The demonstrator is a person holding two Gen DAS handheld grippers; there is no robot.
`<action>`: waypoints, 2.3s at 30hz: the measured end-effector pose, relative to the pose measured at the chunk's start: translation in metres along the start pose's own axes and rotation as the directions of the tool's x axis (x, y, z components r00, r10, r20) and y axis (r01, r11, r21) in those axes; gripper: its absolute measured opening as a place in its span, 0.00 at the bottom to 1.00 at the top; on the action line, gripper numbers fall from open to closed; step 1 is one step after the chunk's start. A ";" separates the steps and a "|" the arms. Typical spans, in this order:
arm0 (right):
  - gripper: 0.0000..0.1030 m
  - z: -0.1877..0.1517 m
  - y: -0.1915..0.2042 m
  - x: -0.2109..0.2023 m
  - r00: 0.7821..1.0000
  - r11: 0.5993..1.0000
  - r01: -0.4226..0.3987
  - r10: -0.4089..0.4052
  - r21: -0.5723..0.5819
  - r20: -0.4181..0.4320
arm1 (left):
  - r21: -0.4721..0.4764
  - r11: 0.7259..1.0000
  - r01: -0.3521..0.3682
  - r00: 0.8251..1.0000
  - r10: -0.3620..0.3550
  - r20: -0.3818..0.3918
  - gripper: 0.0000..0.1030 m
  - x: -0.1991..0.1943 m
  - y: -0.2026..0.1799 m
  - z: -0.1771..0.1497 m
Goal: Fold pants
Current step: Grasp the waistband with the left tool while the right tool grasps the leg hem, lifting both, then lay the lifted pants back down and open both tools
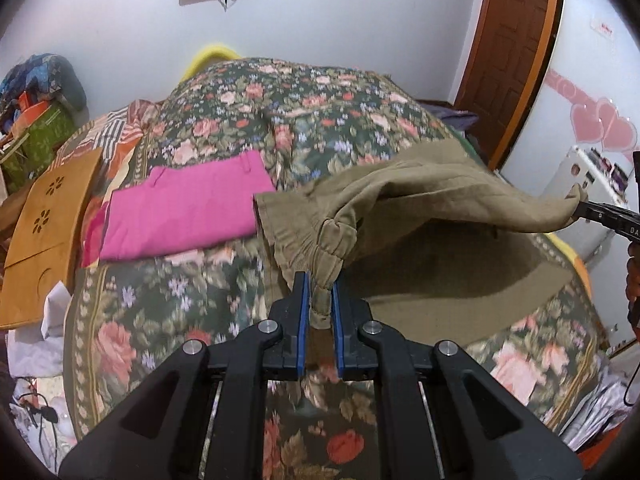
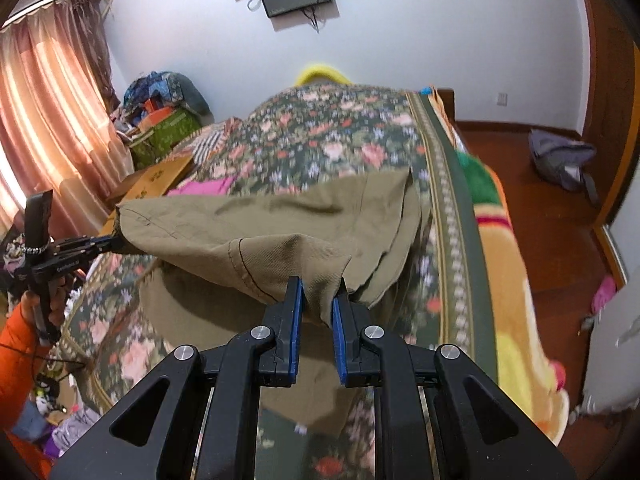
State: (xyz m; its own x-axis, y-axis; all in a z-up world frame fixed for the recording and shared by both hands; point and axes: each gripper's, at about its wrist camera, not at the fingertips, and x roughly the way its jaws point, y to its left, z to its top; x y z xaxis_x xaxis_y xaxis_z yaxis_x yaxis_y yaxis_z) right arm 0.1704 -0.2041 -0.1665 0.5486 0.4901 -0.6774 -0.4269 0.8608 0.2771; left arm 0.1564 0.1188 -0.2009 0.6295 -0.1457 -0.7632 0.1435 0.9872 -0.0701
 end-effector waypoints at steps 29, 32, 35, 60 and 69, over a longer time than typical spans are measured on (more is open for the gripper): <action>0.14 -0.052 0.005 -0.025 0.986 0.989 0.147 -0.145 0.026 -0.081 | -0.024 0.991 -0.129 0.991 0.128 -0.029 0.17 -0.017 0.001 -0.018; 0.15 -0.040 0.014 -0.025 0.994 0.995 0.102 -0.101 0.018 -0.044 | -0.030 0.997 -0.072 0.997 0.073 0.008 0.20 -0.025 -0.008 -0.003; 0.36 -0.033 0.020 -0.013 0.996 0.996 0.087 -0.086 0.027 -0.029 | -0.018 1.000 -0.017 1.000 0.017 0.013 0.41 -0.017 -0.024 0.006; 0.47 -0.021 -0.011 0.009 0.990 0.989 0.123 -0.116 0.084 -0.080 | -0.079 0.994 -0.078 0.996 0.075 -0.041 0.50 0.026 -0.007 0.032; 0.47 0.025 -0.043 0.019 0.980 0.976 0.199 -0.200 0.088 -0.008 | -0.131 0.981 -0.143 0.989 0.137 -0.052 0.50 0.067 0.037 0.073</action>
State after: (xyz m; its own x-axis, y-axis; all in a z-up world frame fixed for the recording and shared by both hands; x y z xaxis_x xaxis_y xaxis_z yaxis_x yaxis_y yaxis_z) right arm 0.2172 -0.2285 -0.1748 0.6171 0.3074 -0.7244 -0.2438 0.9499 0.1954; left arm 0.2596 0.1413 -0.2072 0.6030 -0.0051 -0.7977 -0.0492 0.9978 -0.0436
